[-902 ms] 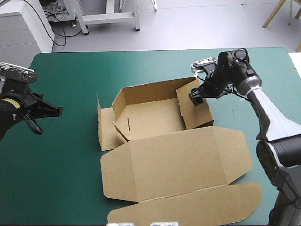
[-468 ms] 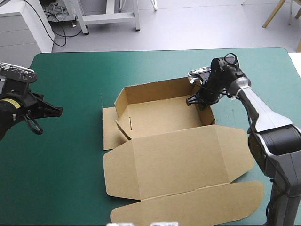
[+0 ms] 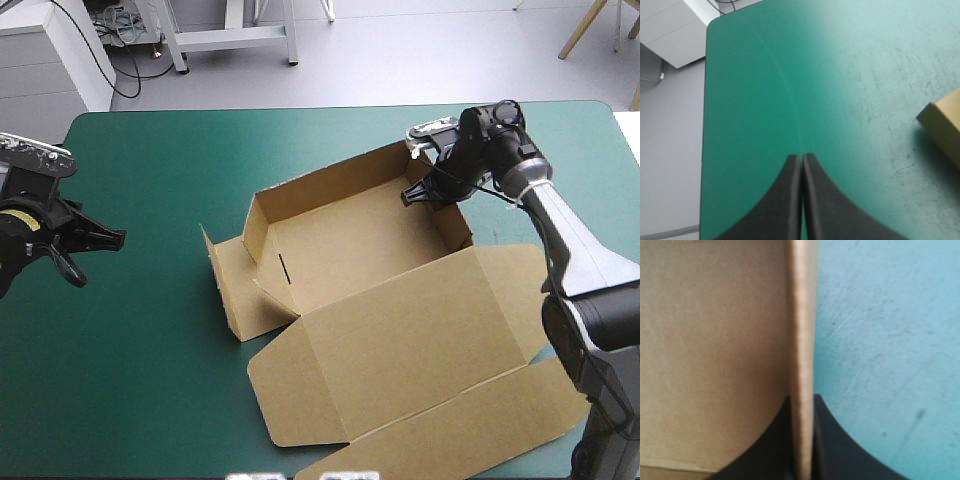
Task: Fold the box
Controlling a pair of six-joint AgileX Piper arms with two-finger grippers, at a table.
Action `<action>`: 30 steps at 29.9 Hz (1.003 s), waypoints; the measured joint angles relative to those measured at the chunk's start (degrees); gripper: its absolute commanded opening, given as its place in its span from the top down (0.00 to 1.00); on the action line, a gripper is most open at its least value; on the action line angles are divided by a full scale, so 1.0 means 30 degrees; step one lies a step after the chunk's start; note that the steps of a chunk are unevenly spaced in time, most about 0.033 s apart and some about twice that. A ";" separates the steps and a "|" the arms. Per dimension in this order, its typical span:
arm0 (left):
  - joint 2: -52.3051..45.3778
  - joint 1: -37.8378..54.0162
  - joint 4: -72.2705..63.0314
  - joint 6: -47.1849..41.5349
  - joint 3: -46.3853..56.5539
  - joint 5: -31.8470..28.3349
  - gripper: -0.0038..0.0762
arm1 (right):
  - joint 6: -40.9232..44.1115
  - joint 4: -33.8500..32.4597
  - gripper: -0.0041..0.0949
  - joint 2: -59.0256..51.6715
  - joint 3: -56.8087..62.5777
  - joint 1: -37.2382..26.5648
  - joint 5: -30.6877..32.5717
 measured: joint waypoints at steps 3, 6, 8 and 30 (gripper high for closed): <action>0.0360 0.0000 0.1176 -0.0370 0.0000 0.0550 0.96 | -0.0408 -0.0153 0.98 -0.1701 -0.0042 -0.0506 0.0084; 0.0867 0.0000 0.2545 -0.1462 0.0000 0.1032 0.96 | -0.0910 0.0002 0.98 -0.3441 -0.0054 -0.1502 0.0206; 0.1222 0.0000 0.3272 -0.2061 0.0000 0.1224 0.96 | -0.1394 0.0443 0.98 -0.4493 -0.0084 -0.2394 0.0297; 0.4404 0.5685 -1.2713 0.5170 0.8407 -0.5943 0.93 | -0.3760 0.5488 0.98 -0.9801 -0.0047 -0.7907 0.0534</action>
